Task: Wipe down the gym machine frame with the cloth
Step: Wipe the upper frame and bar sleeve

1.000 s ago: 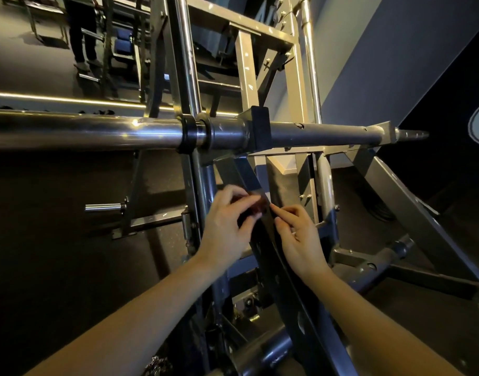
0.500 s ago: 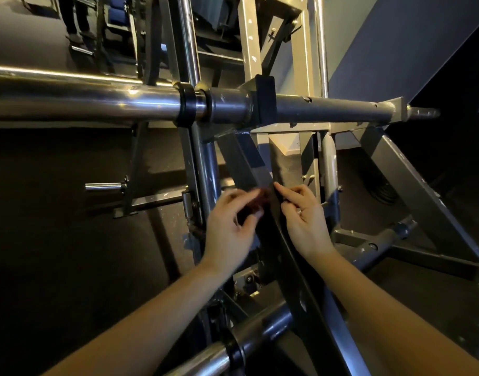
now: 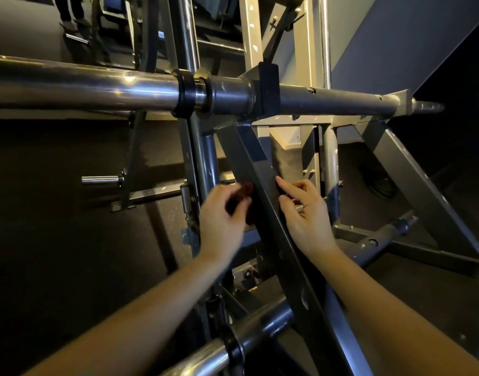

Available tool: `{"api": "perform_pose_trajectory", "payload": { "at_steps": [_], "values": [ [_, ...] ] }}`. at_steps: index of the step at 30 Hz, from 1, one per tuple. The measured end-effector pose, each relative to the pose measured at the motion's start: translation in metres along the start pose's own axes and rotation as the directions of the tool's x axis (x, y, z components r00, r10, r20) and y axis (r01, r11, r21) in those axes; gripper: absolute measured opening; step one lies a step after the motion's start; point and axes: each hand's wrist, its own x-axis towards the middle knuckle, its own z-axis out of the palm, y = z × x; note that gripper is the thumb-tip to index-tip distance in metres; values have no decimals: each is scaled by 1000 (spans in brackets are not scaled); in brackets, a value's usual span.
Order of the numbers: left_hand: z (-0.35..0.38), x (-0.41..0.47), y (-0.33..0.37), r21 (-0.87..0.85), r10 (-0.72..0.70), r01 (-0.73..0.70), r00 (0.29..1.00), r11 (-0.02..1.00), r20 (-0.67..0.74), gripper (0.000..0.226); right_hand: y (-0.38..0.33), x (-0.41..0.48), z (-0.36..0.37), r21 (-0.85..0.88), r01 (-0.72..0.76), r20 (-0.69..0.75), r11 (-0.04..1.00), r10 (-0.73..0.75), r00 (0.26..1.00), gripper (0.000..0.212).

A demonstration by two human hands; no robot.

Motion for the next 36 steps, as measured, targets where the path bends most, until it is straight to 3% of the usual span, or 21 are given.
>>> {"api": "perform_pose_trajectory", "payload": {
  "at_steps": [3, 5, 8, 10, 13, 16, 20, 23, 26, 28, 30, 33, 36],
  "values": [
    [-2, -72, 13, -89, 38, -18, 971, 996, 234, 30, 1, 1, 0, -6, -17, 5, 1000, 17, 1000, 41],
    [-6, -69, 15, -112, 48, -17, 957, 994, 285, 30, 1, 1, 0, -15, -8, 3, 1000, 8, 1000, 41],
    [-7, 3, 11, -4, 42, -42, 997, 999, 65, 33, 1, 0, 1, -8, 3, 2, 1000, -3, 1000, 41],
    [-10, 60, 5, -1, -81, 81, 994, 997, -67, 29, 0, 1, 0, -16, -3, 1, 1000, 3, 1000, 41],
    [-4, 66, 0, 11, -118, 120, 985, 993, -130, 29, -1, 0, 0, -39, 5, 6, 999, -5, 1000, 42],
    [3, -3, 3, -11, -31, 31, 1000, 999, -1, 31, -1, 2, 1, -46, 9, -5, 999, -9, 1000, 41],
    [-3, -61, 14, -72, -19, 39, 967, 997, 254, 30, 0, 2, 2, -52, 2, -2, 999, -2, 1000, 41],
    [-5, 0, 3, -13, 4, -3, 995, 1000, 102, 31, -1, 0, 2, -59, 16, -10, 998, -16, 1000, 41],
    [-10, 78, -12, -25, -179, 178, 984, 984, -28, 31, -2, 0, 2, -75, 21, -15, 997, -22, 1000, 42],
    [-8, 77, -14, -11, -154, 154, 987, 988, -46, 30, -1, 0, 2, -82, 24, -13, 996, -26, 1000, 42],
    [-5, 32, -9, 29, -25, 25, 1000, 999, -10, 30, -1, 0, 3, -93, 30, -15, 995, -31, 999, 42],
    [-3, -50, 3, -72, 52, -39, 980, 997, 191, 27, 0, 1, 3, -105, 28, -23, 994, -31, 999, 42],
    [-6, -42, 4, -88, 86, -67, 970, 994, 228, 26, 1, 1, 4, -103, 15, -36, 995, -19, 999, 42]
  ]
}}
